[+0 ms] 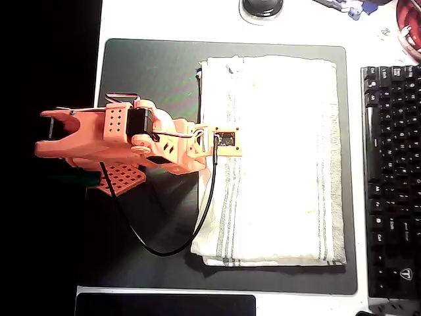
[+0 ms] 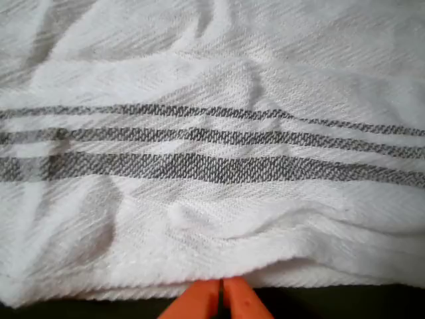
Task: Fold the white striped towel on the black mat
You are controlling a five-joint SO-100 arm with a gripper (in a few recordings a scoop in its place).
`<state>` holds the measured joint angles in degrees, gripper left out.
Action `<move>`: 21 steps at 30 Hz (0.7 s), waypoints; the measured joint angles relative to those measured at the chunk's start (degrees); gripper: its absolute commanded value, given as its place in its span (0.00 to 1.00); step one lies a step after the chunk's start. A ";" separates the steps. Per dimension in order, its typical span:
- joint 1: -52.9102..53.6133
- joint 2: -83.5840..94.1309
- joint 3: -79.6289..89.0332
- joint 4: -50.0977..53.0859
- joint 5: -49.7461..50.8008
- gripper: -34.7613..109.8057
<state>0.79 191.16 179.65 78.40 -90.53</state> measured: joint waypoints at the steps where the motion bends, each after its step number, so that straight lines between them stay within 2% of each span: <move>1: 0.00 0.00 0.00 0.00 0.26 0.29; 21: 0.00 0.00 0.00 0.00 1.85 0.29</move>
<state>0.79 191.16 179.65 78.40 -88.68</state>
